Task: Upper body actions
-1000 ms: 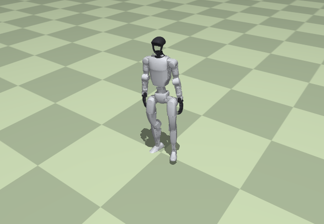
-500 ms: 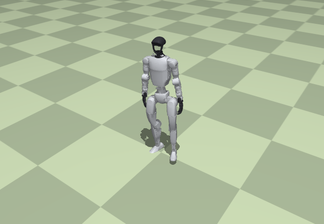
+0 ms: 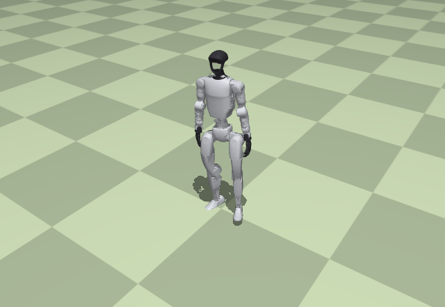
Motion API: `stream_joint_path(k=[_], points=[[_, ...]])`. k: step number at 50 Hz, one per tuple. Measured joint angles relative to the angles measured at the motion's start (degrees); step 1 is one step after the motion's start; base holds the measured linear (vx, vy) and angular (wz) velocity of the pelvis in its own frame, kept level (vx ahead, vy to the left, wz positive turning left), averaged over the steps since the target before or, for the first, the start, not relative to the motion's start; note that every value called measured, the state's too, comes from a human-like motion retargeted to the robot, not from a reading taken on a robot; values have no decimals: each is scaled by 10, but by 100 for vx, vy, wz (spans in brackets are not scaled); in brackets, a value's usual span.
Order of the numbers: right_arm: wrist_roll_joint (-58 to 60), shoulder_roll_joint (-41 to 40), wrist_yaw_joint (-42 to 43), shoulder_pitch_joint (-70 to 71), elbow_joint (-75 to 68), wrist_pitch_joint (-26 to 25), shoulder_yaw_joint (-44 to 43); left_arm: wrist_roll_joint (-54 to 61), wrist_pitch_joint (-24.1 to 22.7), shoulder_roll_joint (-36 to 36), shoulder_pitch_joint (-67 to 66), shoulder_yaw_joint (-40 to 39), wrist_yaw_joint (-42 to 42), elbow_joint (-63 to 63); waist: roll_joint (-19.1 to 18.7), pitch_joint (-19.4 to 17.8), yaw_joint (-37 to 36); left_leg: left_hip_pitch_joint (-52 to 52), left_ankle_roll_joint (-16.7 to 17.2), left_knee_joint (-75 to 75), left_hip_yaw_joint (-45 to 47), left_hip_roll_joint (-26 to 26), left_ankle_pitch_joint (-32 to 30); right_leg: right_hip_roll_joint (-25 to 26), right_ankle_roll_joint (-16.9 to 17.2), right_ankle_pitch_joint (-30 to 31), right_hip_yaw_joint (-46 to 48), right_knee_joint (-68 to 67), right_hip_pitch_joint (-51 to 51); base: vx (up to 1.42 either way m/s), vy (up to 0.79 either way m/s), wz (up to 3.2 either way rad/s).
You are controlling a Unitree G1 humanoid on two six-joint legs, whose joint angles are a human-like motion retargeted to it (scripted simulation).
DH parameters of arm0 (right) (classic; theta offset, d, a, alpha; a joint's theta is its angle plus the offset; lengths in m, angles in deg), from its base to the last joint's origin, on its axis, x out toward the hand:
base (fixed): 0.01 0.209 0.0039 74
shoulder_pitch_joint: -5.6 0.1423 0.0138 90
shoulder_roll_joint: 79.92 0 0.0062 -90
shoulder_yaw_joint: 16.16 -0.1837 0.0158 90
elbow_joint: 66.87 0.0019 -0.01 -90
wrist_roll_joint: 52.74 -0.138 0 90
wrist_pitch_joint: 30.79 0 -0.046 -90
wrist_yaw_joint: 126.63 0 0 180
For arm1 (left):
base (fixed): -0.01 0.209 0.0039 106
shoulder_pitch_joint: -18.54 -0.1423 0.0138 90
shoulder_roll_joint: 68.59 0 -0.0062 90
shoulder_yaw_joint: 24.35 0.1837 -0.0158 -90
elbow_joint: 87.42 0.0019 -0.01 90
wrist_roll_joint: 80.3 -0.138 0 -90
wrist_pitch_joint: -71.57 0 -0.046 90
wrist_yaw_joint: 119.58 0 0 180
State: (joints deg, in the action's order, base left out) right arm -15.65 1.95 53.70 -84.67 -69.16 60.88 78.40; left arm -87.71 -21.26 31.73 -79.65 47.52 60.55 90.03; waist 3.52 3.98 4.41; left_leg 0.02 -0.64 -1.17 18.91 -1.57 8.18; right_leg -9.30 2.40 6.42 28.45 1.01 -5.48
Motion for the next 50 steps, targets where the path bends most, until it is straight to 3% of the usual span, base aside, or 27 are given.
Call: stream_joint_path(k=[50], points=[[6,-1,-2,-1,1,-1,2,1,0,2,0,-2,1,-1,2,-4,1,4,0,0,1,2,-3,0,0,1,0,-1,5,0,0,0]])
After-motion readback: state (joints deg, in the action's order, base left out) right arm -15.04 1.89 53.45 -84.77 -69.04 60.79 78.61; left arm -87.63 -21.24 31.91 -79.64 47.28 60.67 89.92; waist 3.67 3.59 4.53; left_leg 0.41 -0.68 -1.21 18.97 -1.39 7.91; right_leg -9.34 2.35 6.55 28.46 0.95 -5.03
